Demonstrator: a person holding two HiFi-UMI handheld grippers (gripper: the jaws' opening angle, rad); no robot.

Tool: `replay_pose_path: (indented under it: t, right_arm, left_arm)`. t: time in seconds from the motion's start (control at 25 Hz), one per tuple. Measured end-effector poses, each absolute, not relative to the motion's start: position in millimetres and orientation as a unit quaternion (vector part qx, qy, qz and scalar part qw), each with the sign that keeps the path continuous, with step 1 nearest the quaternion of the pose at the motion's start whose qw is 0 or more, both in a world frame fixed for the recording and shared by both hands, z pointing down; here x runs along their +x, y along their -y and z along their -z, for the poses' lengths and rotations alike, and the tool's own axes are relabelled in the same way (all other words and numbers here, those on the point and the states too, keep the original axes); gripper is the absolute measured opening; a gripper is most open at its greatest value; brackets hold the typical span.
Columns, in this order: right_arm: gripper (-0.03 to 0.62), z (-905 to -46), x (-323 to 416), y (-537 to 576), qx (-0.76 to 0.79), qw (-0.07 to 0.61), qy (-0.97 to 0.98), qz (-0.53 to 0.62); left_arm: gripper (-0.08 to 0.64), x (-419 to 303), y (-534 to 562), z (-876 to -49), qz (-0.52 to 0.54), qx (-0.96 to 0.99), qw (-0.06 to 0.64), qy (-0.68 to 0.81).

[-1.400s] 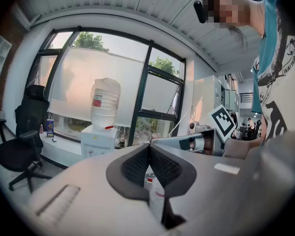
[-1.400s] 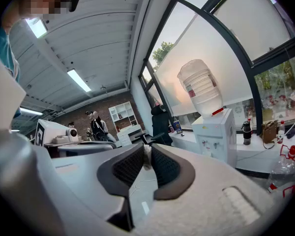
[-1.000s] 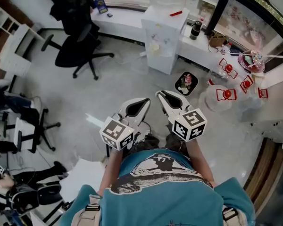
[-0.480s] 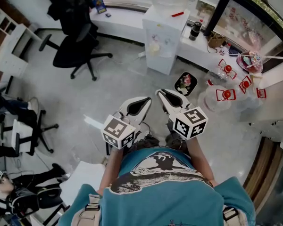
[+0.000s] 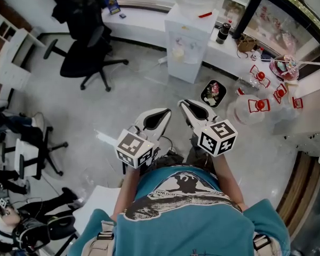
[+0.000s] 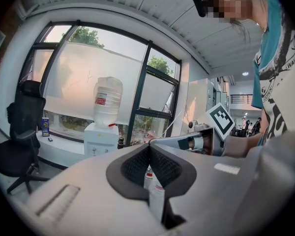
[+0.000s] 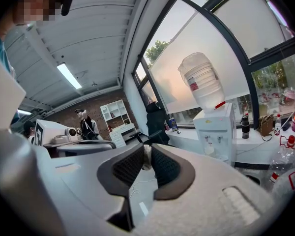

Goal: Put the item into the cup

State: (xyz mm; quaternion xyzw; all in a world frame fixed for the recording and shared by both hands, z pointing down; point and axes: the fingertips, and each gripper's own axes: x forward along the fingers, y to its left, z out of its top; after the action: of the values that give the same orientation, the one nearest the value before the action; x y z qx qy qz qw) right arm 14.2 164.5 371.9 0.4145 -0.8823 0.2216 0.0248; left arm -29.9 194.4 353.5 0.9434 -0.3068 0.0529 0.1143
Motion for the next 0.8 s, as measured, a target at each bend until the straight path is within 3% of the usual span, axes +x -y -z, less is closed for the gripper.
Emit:
replay_pose_path:
  t: [0.8]
  right_arm:
    - [0.049, -403, 15, -102, 0.406, 0.046, 0.876, -0.257]
  left_arm:
    - [0.012, -34, -133, -378, -0.047, 0.934, 0.155, 0.318]
